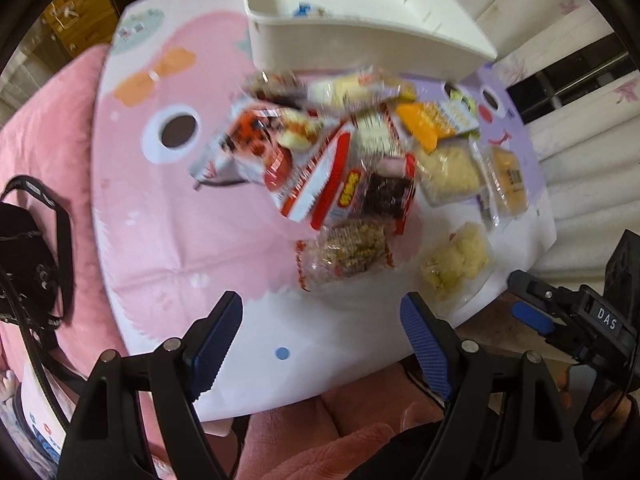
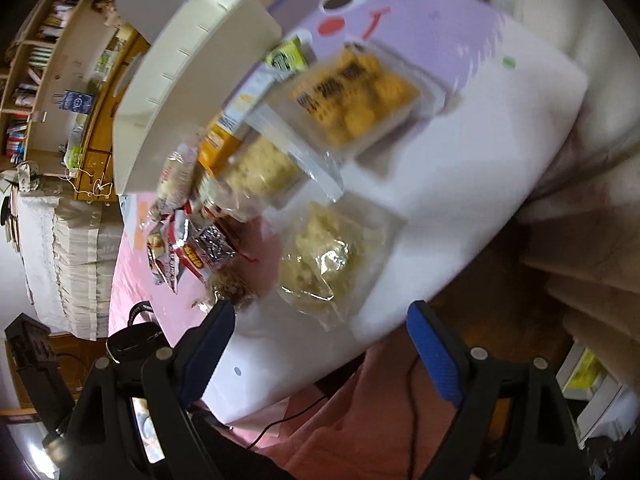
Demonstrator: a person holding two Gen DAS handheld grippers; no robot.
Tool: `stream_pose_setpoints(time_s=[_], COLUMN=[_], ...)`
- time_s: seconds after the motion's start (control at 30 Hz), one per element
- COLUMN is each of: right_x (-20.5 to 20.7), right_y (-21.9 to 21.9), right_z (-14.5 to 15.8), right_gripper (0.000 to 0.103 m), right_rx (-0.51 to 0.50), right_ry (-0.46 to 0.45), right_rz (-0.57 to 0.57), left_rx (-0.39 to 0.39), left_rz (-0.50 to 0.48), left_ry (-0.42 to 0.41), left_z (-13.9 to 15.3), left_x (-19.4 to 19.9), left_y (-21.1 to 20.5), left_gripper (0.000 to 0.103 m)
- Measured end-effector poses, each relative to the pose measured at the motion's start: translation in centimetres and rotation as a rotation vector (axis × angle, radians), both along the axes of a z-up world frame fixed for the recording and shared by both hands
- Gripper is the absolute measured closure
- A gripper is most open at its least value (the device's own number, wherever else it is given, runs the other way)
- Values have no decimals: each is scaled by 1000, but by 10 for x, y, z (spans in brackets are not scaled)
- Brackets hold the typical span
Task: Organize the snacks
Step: 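Withdraw both tools from the box back toward the snack pile, then grasp the clear pastry bag with the right tool while the left tool grasps the nut-bar packet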
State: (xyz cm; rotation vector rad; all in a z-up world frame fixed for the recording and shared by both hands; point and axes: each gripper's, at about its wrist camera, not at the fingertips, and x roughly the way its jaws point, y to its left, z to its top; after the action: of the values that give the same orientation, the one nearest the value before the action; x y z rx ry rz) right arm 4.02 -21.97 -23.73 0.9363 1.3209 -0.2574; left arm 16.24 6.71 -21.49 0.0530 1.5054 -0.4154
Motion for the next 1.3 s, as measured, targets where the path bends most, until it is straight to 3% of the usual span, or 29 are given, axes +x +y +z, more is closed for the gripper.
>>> stream_pose_setpoints(time_s=[0.23,0.53,0.67,1.0,1.1,1.17,1.23,1.3], right_x=[26,63,74,96,101,99,98,96], right_y=[6,7,8,11,12,8,4,-2], right_z=[-34,-65,-75,-84,-82,-80,-78,-77], right_gripper=[14,14,14,16,22,31,39,46], right_rx=[83,109,78,67,62,52,36,29], right_ry=[111,255,337,409,415,419,423,420], right_rz=[53,168,212,292,301,306,296,281], left_rx=[24,49,62,80,90,104,129,121], left_rz=[39,144,163,193,208,204,196,201], left_ry=[153,319,354,409,419,414,403,394], left_z=[-41,-84,-94,-105,-110,-111,-110,-107], left_x=[19,38,42,57,65,64,64,62], left_y=[-26,-38,-41,-53,-49,-51,-55,-55], left_gripper=[23,23,23,23,23,23,34,36])
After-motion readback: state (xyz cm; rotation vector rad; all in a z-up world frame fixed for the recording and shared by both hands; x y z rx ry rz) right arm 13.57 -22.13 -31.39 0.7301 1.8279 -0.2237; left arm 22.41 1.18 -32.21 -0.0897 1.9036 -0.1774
